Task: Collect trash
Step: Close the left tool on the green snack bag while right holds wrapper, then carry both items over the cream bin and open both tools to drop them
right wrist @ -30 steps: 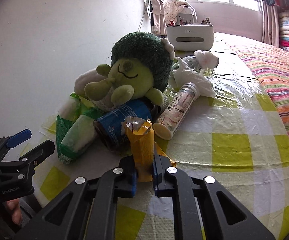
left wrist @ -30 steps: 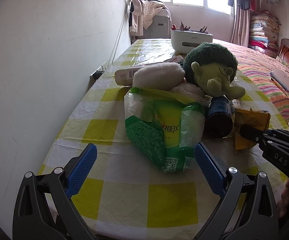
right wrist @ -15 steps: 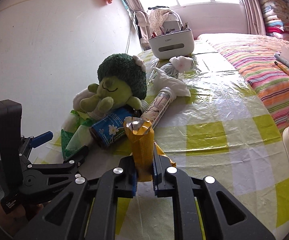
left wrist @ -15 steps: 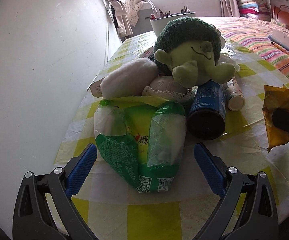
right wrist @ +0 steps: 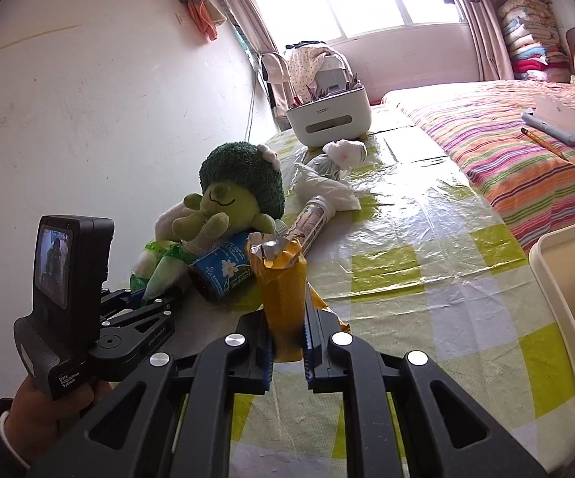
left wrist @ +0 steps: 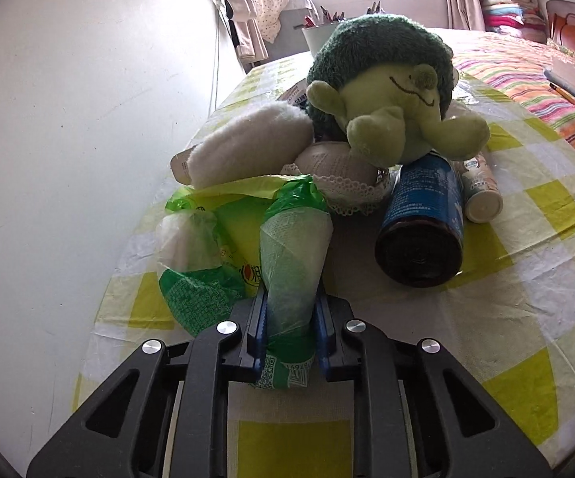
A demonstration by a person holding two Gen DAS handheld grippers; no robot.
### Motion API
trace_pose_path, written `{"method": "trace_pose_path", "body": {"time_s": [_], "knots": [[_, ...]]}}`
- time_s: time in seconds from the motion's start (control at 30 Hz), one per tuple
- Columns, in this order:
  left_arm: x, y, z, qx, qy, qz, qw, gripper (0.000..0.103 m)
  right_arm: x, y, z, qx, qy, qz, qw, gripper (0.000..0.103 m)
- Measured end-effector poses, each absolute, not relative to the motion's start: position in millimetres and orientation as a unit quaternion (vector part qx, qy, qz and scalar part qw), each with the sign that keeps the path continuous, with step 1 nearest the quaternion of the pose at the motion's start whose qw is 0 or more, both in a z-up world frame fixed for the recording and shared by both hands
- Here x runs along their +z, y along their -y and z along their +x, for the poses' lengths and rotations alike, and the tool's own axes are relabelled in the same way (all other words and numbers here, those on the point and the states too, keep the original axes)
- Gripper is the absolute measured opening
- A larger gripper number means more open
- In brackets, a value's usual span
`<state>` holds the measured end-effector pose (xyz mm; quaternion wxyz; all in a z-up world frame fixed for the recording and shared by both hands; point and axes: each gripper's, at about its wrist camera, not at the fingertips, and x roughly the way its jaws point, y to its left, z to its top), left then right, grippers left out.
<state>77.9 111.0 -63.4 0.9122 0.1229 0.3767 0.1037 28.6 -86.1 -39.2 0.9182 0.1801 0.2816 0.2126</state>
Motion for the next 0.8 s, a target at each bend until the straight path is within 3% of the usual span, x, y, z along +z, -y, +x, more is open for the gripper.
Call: {"method": "trace_pose_path", "body": {"time_s": [0.4,0.57,0.8], "knots": [[-3,-91,31,0.084,-0.233,0.04,0.968,0.012,-30,110,24,0.184,-0.247,0.214,0.927,0.011],[13,-59,7,0.055,-0.176,0.056,0.981,0.012,-25,130,16,0.149,-0.217,0.235,0.936,0.011],[15,-7,2,-0.001,-0.163,0.096,0.982,0.012,-23,170,5,0.097,-0.185,0.274,0.939,0.011]]}}
